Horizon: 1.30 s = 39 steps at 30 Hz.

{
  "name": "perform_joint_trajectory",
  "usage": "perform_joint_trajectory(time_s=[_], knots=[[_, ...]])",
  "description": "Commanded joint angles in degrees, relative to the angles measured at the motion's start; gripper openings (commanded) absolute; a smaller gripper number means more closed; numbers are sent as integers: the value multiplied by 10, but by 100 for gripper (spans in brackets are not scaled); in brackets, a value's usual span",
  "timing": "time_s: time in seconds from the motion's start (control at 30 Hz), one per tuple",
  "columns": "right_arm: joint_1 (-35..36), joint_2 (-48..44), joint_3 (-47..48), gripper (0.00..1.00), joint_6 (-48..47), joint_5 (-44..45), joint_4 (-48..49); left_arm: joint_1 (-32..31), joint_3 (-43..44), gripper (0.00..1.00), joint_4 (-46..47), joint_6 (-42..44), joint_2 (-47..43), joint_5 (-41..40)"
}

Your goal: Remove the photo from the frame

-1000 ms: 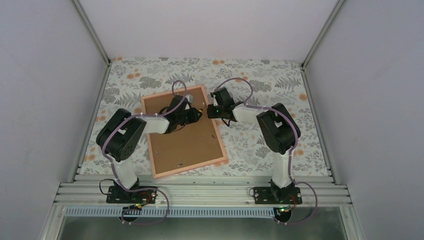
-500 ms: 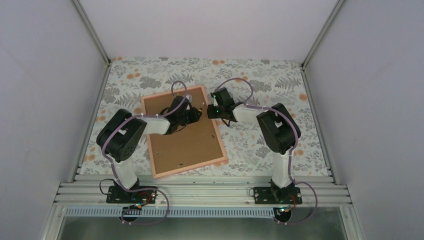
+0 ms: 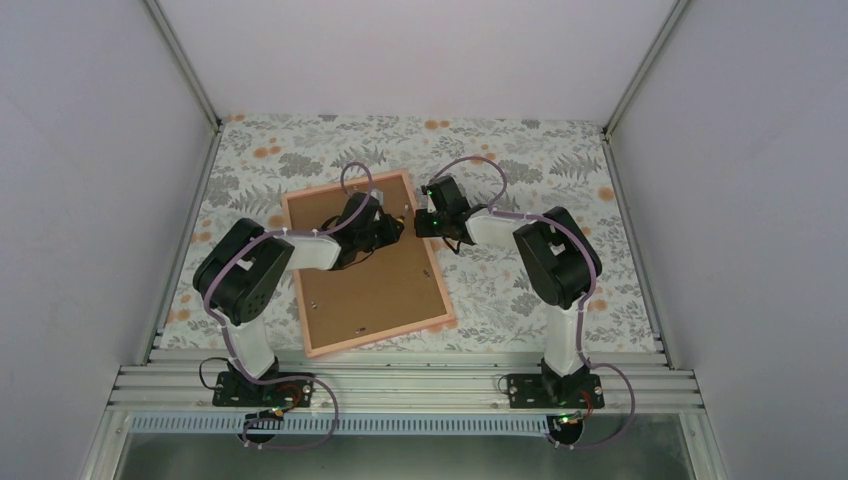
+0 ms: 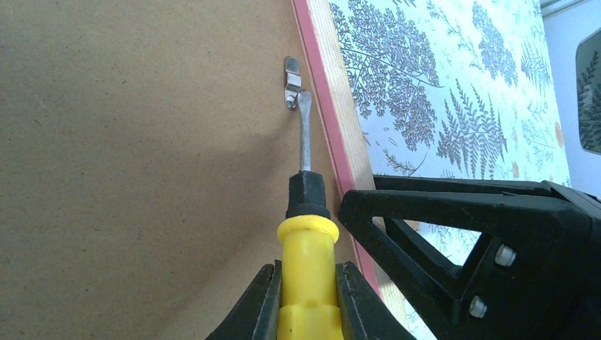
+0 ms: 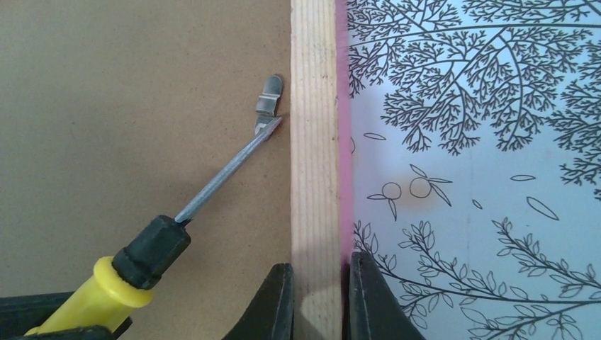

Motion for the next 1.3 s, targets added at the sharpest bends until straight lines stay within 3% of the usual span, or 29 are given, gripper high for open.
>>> perform_joint_trajectory(time_s=[0.0, 0.5, 1.27], knots=[[9, -7, -20, 4, 24, -35, -47, 9, -10, 2, -14, -33, -1, -69], [10, -9, -28, 4, 61, -31, -35, -5, -33, 2, -21, -126, -26, -116], [10, -18, -43, 4, 86, -25, -17, -3, -50, 2, -15, -194, -65, -121]])
